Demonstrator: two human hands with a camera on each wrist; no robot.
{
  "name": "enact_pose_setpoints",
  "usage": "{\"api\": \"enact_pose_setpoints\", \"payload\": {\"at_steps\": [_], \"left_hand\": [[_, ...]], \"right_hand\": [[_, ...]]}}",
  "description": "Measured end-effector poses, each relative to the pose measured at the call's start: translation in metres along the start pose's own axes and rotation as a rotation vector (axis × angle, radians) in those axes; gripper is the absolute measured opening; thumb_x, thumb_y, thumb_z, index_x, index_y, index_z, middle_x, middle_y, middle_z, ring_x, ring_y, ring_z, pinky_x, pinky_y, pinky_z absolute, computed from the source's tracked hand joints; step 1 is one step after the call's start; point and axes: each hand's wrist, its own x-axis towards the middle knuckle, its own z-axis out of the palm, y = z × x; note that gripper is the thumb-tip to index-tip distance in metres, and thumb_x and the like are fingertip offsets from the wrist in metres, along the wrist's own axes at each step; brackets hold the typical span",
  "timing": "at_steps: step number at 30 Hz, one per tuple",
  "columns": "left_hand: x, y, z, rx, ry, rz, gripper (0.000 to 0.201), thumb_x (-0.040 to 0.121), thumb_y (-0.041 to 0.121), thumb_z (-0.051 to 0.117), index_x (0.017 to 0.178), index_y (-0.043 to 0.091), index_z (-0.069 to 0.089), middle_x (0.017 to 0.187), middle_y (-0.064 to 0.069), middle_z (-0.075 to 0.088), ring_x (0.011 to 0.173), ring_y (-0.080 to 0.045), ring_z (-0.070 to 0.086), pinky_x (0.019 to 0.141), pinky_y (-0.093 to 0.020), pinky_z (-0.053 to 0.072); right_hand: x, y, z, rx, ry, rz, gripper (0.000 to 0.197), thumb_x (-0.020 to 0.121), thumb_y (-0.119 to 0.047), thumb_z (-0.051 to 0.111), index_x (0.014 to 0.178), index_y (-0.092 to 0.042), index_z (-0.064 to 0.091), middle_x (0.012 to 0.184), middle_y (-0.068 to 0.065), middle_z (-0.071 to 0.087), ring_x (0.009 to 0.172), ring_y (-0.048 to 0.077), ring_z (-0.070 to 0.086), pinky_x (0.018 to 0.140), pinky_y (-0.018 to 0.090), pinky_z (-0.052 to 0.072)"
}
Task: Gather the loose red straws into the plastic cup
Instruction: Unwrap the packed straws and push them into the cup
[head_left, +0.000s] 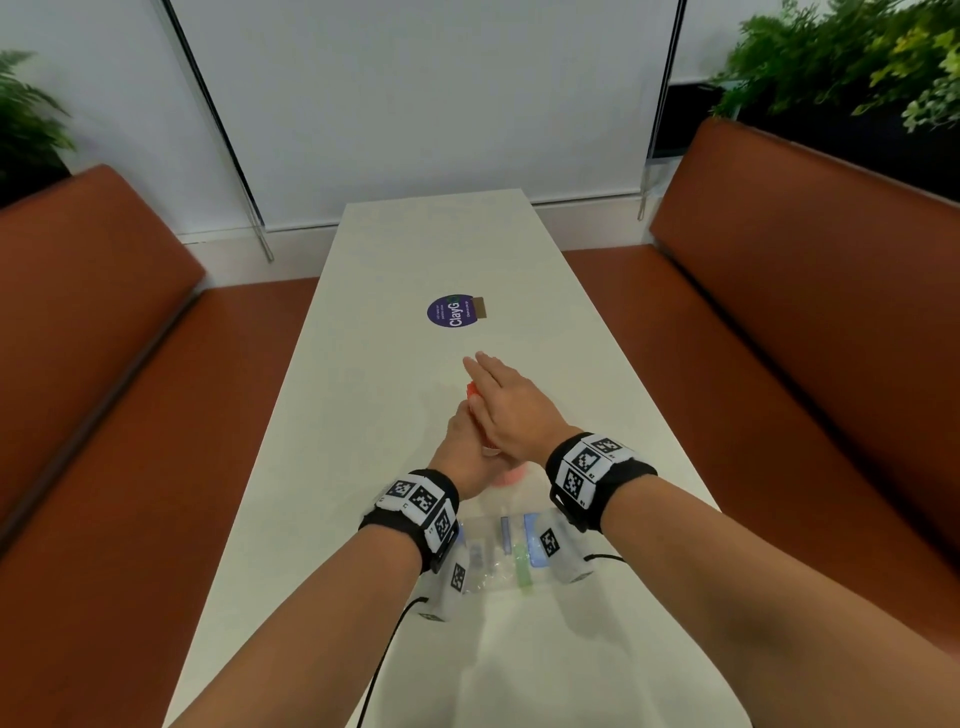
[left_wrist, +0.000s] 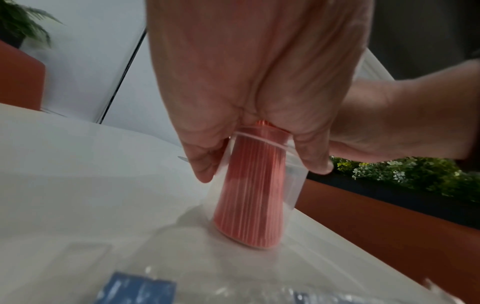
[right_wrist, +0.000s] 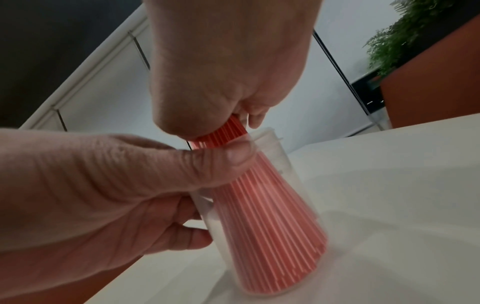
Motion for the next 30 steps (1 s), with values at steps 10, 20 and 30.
{"api": "enact_pose_setpoints", "payload": {"at_steps": [10, 20, 30], "left_hand": [[0.002, -0.002, -0.001, 0.108, -0.052, -0.088, 0.098, 0.07, 0.043, 0.073, 0.146, 0.012, 0.019, 0.134, -0.006, 0.036, 0.123, -0.018, 0.043, 0.106, -0.036, 0.043], [0.004, -0.004, -0.001, 0.102, -0.054, -0.098, 0.097, 0.073, 0.036, 0.073, 0.145, 0.008, 0.015, 0.139, -0.011, 0.035, 0.129, -0.023, 0.042, 0.107, -0.042, 0.042], [0.011, -0.016, -0.001, 0.114, -0.061, -0.097, 0.106, 0.053, 0.061, 0.062, 0.143, 0.017, 0.028, 0.135, -0.008, 0.044, 0.125, -0.02, 0.047, 0.105, -0.04, 0.046]], "right_hand": [[0.007, -0.006, -0.008, -0.257, -0.138, 0.0, 0.057, 0.101, -0.032, 0.028, 0.148, -0.001, 0.017, 0.159, 0.018, 0.012, 0.148, 0.031, 0.006, 0.12, 0.042, 0.006], [0.007, -0.009, -0.009, -0.301, -0.125, 0.082, 0.056, 0.099, -0.035, 0.03, 0.14, 0.001, 0.03, 0.142, 0.02, 0.043, 0.136, 0.037, 0.03, 0.113, 0.045, 0.018], [0.006, -0.008, -0.013, -0.19, -0.233, 0.038, 0.058, 0.101, -0.034, 0.029, 0.148, -0.002, 0.017, 0.158, 0.017, 0.018, 0.147, 0.032, 0.01, 0.118, 0.041, 0.01]]}}
